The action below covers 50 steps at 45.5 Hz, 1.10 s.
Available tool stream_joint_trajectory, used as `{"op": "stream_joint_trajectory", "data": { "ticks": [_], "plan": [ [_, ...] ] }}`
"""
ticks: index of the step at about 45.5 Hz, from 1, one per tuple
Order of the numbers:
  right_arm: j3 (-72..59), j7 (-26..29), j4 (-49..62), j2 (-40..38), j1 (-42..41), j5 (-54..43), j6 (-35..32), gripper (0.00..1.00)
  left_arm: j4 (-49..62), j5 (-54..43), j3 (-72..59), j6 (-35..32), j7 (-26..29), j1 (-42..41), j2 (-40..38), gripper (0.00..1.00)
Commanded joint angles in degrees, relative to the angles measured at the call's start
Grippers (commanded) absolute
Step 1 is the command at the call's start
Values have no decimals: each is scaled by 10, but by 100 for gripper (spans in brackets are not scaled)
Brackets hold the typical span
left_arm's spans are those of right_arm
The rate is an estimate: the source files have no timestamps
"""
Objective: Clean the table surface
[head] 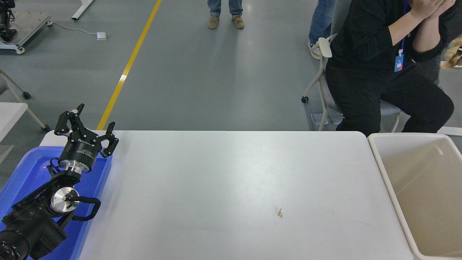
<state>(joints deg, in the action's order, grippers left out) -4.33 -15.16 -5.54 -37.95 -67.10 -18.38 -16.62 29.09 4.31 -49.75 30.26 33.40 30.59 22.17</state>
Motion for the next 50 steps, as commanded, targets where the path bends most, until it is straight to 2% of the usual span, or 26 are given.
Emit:
{"op": "stream_joint_trajectory", "data": {
  "ticks": [1, 10, 18, 35, 50],
  "plan": [
    [0, 99, 20, 5, 34, 54, 60, 0, 0, 0, 0, 1, 0, 0, 0, 100],
    [1, 171, 22, 12, 60, 73, 104, 0, 0, 0, 0, 0, 0, 0, 0, 100],
    [0, 203, 22, 21, 93, 82, 124, 0, 0, 0, 0, 1, 0, 0, 0, 100],
    [34, 212, 23, 79, 188, 99, 176, 0, 0, 0, 0, 0, 0, 0, 0, 100],
    [37, 213, 34, 140, 244, 100, 186, 0, 0, 0, 0, 1, 0, 0, 0, 100]
  ]
}}
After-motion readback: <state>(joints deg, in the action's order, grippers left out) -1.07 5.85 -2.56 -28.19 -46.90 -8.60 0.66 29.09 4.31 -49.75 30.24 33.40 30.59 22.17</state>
